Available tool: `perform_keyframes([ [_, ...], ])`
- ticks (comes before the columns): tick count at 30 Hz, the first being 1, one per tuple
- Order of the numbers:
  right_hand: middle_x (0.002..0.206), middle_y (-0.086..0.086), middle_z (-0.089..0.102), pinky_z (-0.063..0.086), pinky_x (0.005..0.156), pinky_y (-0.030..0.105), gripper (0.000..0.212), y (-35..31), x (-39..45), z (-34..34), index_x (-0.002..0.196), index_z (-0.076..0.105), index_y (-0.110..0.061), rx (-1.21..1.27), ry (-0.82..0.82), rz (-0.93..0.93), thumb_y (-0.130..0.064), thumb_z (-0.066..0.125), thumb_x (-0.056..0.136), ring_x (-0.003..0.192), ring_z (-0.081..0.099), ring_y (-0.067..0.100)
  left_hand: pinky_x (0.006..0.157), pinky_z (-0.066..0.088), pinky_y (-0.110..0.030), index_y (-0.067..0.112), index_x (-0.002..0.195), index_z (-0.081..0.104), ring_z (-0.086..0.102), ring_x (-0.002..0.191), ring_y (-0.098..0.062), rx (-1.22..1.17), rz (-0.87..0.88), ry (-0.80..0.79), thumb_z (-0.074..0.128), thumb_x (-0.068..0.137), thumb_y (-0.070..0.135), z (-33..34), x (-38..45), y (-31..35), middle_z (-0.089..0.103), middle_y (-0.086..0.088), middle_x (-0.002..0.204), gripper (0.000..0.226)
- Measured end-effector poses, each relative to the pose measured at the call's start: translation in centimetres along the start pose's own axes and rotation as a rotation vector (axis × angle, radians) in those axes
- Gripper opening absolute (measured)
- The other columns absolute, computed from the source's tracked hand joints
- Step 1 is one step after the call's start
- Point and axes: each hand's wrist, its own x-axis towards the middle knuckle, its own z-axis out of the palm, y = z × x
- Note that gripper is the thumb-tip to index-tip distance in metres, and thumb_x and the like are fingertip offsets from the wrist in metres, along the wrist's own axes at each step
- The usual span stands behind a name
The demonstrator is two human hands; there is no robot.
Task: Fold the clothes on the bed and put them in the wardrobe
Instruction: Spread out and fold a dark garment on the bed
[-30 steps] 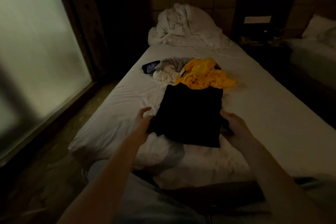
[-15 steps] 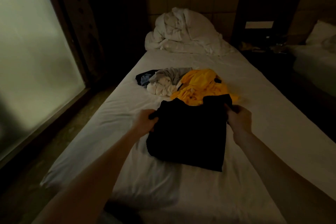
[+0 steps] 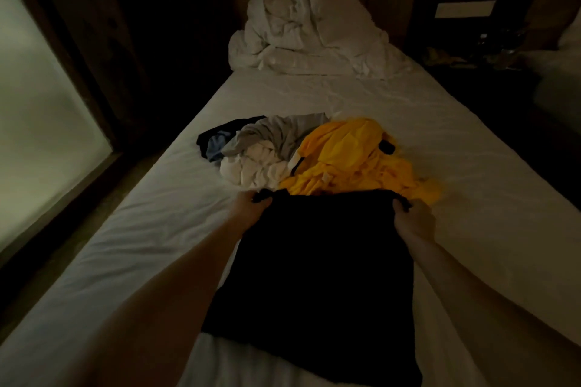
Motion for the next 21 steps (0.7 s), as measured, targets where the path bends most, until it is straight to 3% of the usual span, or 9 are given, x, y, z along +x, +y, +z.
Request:
perform_keyframes([
  [2, 0.135, 0.022, 0.048, 0.040, 0.099, 0.046, 0.055, 1.3, 1.2, 1.9, 0.130, 0.047, -0.003, -0.151, -0.086, 0.118, -0.041, 0.061, 0.092, 0.124, 0.045, 0.041, 0.100, 0.036, -0.044, 0.014, 0.120, 0.054, 0.047, 0.119, -0.035, 0.456, -0.028, 0.054, 0.045, 0.094, 0.052, 2.4, 1.6, -1.9, 0.049, -0.015, 0.124, 0.047],
  [5, 0.147, 0.019, 0.026, 0.028, 0.106, 0.051, 0.092, 1.5, 1.3, 3.6, 0.143, 0.022, -0.002, -0.249, -0.134, 0.168, -0.052, 0.069, 0.082, 0.135, 0.027, 0.040, 0.106, 0.026, -0.048, 0.017, 0.132, 0.044, 0.034, 0.129, -0.039, 0.626, -0.029, 0.135, 0.036, 0.098, 0.054, 4.4, 1.8, -3.3, 0.039, -0.016, 0.135, 0.051],
  [8, 0.143, 0.022, 0.039, 0.035, 0.105, 0.048, 0.084, 1.4, 0.9, 4.1, 0.143, 0.026, 0.002, -0.202, -0.170, 0.109, -0.042, 0.069, 0.086, 0.131, 0.038, 0.042, 0.092, 0.037, -0.039, 0.016, 0.108, 0.060, 0.053, 0.112, -0.033, 0.409, 0.138, 0.096, 0.046, 0.099, 0.034, 3.4, 1.7, -3.0, 0.060, -0.010, 0.111, 0.025],
  [10, 0.136, 0.022, 0.051, 0.042, 0.100, 0.043, 0.065, 1.1, 0.1, 3.9, 0.138, 0.042, 0.001, -0.107, -0.211, 0.087, -0.036, 0.065, 0.090, 0.124, 0.049, 0.040, 0.076, 0.040, -0.031, 0.017, 0.086, 0.055, 0.061, 0.088, -0.028, 0.120, 0.167, 0.063, 0.052, 0.098, 0.022, 1.9, 0.0, -2.2, 0.060, -0.003, 0.082, 0.014],
  [11, 0.132, 0.021, 0.055, 0.045, 0.095, 0.040, 0.058, 0.9, -0.5, 3.6, 0.135, 0.048, -0.001, -0.048, -0.234, 0.071, -0.034, 0.065, 0.091, 0.120, 0.053, 0.039, 0.072, 0.039, -0.029, 0.017, 0.084, 0.054, 0.060, 0.080, -0.023, -0.005, 0.168, 0.052, 0.053, 0.098, 0.019, 1.0, -1.1, -1.6, 0.057, -0.001, 0.077, 0.014],
  [13, 0.123, 0.017, 0.062, 0.046, 0.085, 0.036, 0.046, -0.5, -2.4, 2.9, 0.127, 0.057, -0.004, 0.070, -0.300, 0.003, -0.033, 0.064, 0.092, 0.112, 0.058, 0.036, 0.065, 0.043, -0.027, 0.014, 0.096, 0.057, 0.058, 0.074, -0.016, -0.220, 0.144, 0.013, 0.055, 0.098, 0.017, -1.1, -3.8, -0.6, 0.058, -0.001, 0.079, 0.004],
  [16, 0.113, 0.012, 0.066, 0.046, 0.081, 0.038, 0.034, -3.3, -5.7, 1.2, 0.119, 0.063, -0.010, 0.239, -0.399, -0.108, -0.030, 0.063, 0.092, 0.105, 0.062, 0.034, 0.062, 0.045, -0.025, 0.014, 0.105, 0.058, 0.059, 0.070, -0.014, -0.444, 0.128, -0.027, 0.056, 0.097, 0.014, -4.6, -8.0, 0.2, 0.060, -0.004, 0.085, 0.008],
  [21, 0.113, 0.008, 0.067, 0.049, 0.090, 0.048, 0.027, -8.3, -12.5, -2.7, 0.118, 0.064, -0.016, 0.502, -0.571, -0.218, -0.026, 0.064, 0.092, 0.104, 0.065, 0.030, 0.073, 0.049, -0.036, 0.009, 0.104, 0.064, 0.064, 0.083, -0.027, -0.603, 0.200, 0.052, 0.061, 0.093, 0.010, -10.1, -15.3, 0.6, 0.064, -0.016, 0.097, 0.011],
])
